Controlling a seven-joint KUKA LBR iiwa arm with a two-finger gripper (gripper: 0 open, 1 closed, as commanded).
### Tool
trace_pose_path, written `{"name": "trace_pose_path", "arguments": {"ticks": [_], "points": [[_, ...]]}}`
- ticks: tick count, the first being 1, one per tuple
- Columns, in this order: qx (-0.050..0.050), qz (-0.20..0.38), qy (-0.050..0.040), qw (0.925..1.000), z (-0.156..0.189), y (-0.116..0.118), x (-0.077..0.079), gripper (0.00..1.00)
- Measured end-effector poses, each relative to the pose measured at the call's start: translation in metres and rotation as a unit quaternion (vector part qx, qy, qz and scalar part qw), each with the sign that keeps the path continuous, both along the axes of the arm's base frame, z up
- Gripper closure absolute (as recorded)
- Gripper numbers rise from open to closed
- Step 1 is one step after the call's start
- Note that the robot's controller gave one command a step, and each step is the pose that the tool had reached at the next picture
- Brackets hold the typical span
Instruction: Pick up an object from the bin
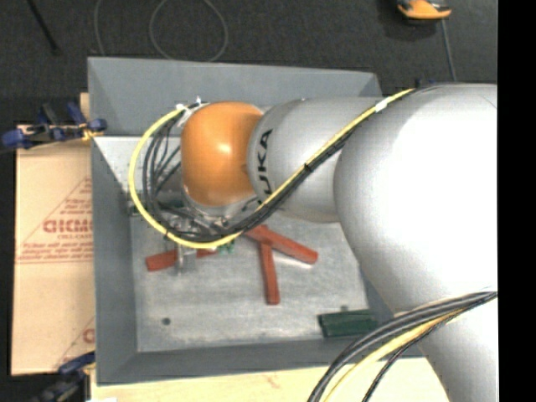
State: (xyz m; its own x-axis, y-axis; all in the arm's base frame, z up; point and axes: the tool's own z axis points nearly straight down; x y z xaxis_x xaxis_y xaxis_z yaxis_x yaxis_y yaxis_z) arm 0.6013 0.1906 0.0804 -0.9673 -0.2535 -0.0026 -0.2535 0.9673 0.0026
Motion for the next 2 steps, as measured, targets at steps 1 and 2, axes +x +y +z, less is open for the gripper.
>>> {"name": "trace_pose_path", "arguments": {"ticks": [1,2], "points": [[-0.001,0.043,-0.0050,0.9991,0.116,-0.016,-0.017,1.00],[-0.002,0.144,-0.0049,0.9896,0.191,-0.023,-0.024,1.00]]}}
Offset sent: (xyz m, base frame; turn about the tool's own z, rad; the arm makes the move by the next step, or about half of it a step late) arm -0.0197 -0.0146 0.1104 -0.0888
